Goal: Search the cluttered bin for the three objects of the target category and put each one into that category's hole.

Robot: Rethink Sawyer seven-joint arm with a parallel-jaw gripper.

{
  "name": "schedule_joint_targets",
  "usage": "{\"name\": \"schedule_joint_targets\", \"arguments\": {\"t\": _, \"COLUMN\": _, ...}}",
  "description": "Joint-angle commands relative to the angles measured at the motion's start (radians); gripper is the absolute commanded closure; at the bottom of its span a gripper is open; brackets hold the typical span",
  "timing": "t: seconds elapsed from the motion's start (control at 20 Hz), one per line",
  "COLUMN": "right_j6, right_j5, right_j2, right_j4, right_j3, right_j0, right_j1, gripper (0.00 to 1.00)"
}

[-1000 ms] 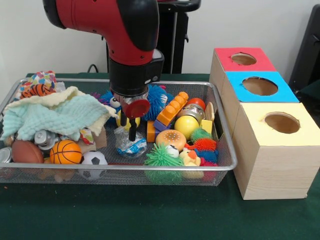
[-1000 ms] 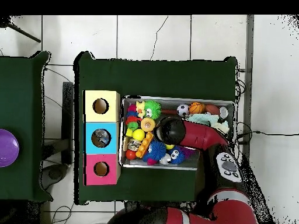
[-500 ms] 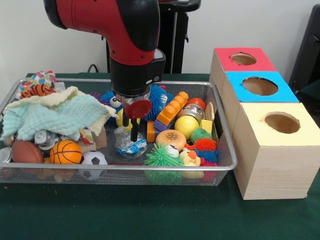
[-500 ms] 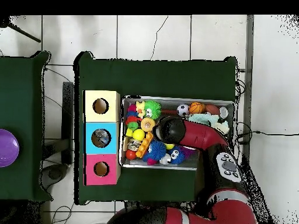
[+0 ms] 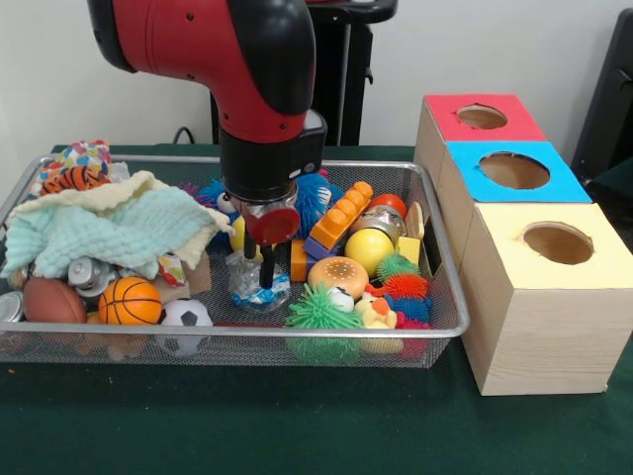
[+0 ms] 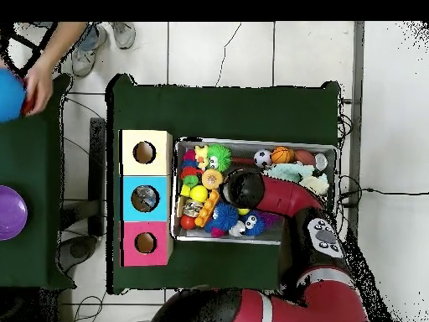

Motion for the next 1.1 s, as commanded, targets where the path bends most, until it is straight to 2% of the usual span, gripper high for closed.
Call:
{"name": "schedule_joint_targets", "arguments": {"t": 0.05, "right_j6": 0.065, "right_j5": -0.081, "right_j2": 0.048, "right_j4": 0.014, "right_j3": 0.043, "right_j0": -0.017, "right_j1": 0.099, "gripper": 0.0}}
{"name": "schedule_joint_targets", "arguments": {"t": 0.35, "right_j6": 0.066, "right_j5": -0.101, "right_j2": 0.047, "right_j4": 0.016, "right_j3": 0.041, "right_j0": -0.023, "right_j1": 0.128, "gripper": 0.0}}
{"name": "schedule_joint_targets", "arguments": {"t": 0.65, "right_j6": 0.046, "right_j5": -0.042, "right_j2": 0.031, "right_j4": 0.014, "right_j3": 0.032, "right_j0": -0.035, "right_j1": 0.133, "gripper": 0.0}}
{"name": "schedule_joint_targets", "arguments": {"t": 0.8, "right_j6": 0.029, "right_j5": -0.043, "right_j2": 0.032, "right_j4": 0.002, "right_j3": 0.032, "right_j0": -0.044, "right_j1": 0.135, "gripper": 0.0}}
{"name": "schedule_joint_targets", "arguments": {"t": 0.85, "right_j6": 0.019, "right_j5": -0.063, "right_j2": 0.031, "right_j4": -0.014, "right_j3": 0.029, "right_j0": -0.044, "right_j1": 0.136, "gripper": 1.0}}
{"name": "schedule_joint_targets", "arguments": {"t": 1.1, "right_j6": 0.018, "right_j5": -0.057, "right_j2": 0.031, "right_j4": -0.014, "right_j3": 0.029, "right_j0": -0.042, "right_j1": 0.131, "gripper": 1.0}}
